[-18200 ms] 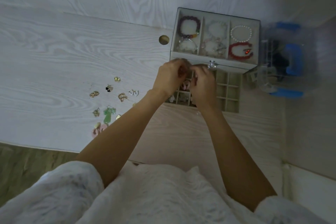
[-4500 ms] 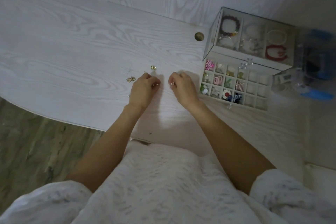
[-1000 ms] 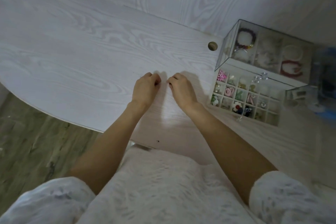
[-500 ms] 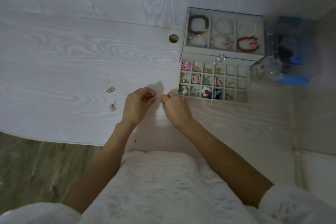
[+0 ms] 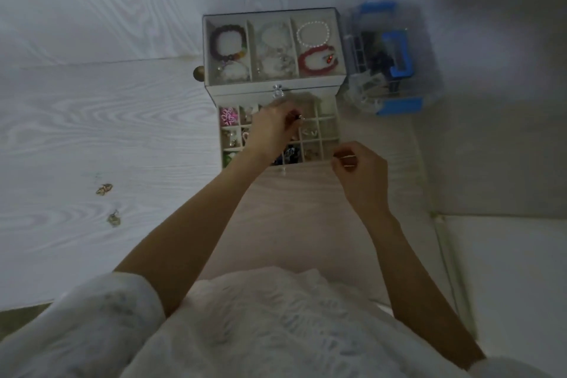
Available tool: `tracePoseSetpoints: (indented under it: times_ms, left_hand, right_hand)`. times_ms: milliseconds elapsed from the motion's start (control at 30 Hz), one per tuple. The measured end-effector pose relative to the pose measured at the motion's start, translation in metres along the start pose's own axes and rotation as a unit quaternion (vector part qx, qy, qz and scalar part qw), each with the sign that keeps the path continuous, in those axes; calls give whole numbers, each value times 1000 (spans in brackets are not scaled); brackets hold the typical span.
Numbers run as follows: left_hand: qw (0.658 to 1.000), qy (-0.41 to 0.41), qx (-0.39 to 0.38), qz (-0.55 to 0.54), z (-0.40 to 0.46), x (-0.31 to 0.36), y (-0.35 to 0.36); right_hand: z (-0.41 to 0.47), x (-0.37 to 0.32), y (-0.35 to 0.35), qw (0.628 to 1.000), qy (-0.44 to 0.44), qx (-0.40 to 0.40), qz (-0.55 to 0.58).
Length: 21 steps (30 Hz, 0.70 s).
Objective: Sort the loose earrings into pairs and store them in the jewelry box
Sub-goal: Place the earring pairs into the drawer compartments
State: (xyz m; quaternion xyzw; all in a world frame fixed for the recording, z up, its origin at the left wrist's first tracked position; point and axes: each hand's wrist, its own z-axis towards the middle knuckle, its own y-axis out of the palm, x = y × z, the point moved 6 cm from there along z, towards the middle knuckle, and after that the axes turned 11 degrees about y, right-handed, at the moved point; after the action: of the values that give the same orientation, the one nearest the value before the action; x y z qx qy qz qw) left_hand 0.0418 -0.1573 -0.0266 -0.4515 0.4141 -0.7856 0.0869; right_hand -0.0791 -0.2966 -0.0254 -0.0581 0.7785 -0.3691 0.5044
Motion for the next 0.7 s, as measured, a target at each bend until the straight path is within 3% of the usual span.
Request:
tracePoseSetpoints:
  times_ms: [433, 567, 700]
  left_hand:
    - [992, 40, -81, 90, 25, -8, 38]
    - [976, 95, -64, 186, 1, -1, 31]
    - [970, 89, -64, 216, -18, 6, 30]
  right_hand:
    - [17, 6, -3, 999, -29, 23, 14]
    - [28, -5, 5, 994, -88, 54, -47]
    - [45, -25, 23, 976, -153, 71, -140]
